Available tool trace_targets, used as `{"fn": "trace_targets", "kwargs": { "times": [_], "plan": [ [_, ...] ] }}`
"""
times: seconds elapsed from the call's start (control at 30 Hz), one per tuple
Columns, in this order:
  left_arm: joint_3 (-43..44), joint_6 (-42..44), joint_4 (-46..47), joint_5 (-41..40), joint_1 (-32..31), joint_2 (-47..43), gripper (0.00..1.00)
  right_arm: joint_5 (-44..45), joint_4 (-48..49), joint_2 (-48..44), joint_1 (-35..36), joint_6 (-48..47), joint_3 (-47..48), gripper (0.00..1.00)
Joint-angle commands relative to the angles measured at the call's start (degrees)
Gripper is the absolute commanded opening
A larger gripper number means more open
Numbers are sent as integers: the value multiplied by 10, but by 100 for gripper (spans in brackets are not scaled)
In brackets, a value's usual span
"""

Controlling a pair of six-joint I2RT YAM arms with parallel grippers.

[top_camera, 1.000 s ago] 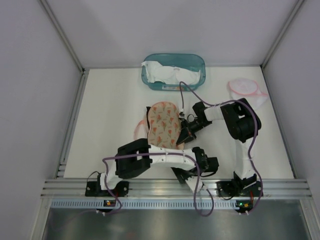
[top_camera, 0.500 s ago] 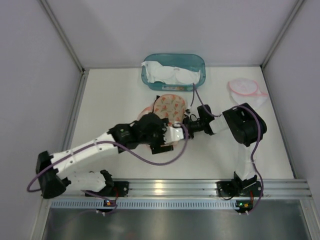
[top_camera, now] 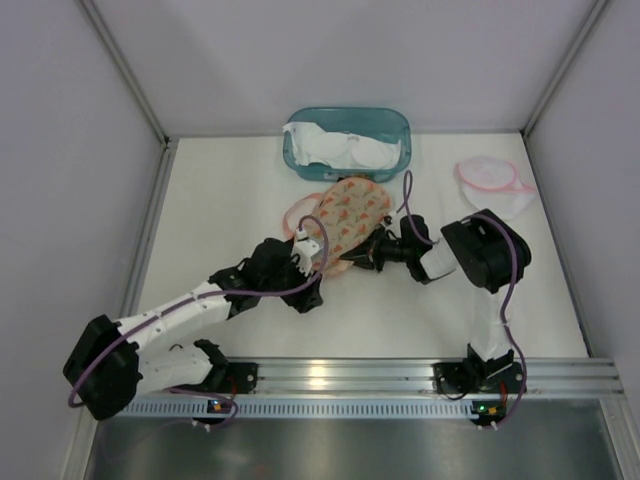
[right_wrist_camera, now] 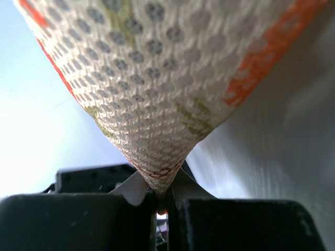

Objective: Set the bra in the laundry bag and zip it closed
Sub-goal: Zip the zipper on the laundry bag.

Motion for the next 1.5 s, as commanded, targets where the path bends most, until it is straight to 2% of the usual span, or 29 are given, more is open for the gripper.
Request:
{"fn": "trace_targets", "kwargs": {
  "times": [0.0,0.03,0.13,0.23,0.37,0.53,0.73,0.9,0.93,1.1,1.13,1.33,1.47],
  "plan": [
    [-30,-135,167,68,62,36,63,29,49,18,12,56,-9,0],
    [-36,-146,185,86,84,45,65,29,51,21,13,60,-10,0],
    [-62,-189,257,53,95,67,74,36,60,23,19,76,-13,0],
    [-86,-240,320,47,98,87,73,38,69,33,26,93,-12,0],
    [-97,-256,385,24,102,98,65,40,84,40,34,114,-12,0],
    [-99,-263,389,27,113,102,55,39,93,49,39,125,-11,0],
    [-104,-256,380,19,122,102,49,37,91,50,41,125,-10,0],
    [-101,-261,385,25,127,102,38,32,81,53,44,120,-8,0],
    [-102,-259,384,28,127,102,29,32,81,54,44,117,-7,0],
    [-106,-254,375,36,127,90,10,29,75,55,44,113,-6,0],
    [-107,-250,366,32,127,83,0,28,74,55,43,109,-6,0],
    [-103,-233,289,28,134,41,0,16,53,53,34,84,5,0],
    [-77,-207,169,-22,138,30,0,1,16,48,22,51,15,0]
  ]
}}
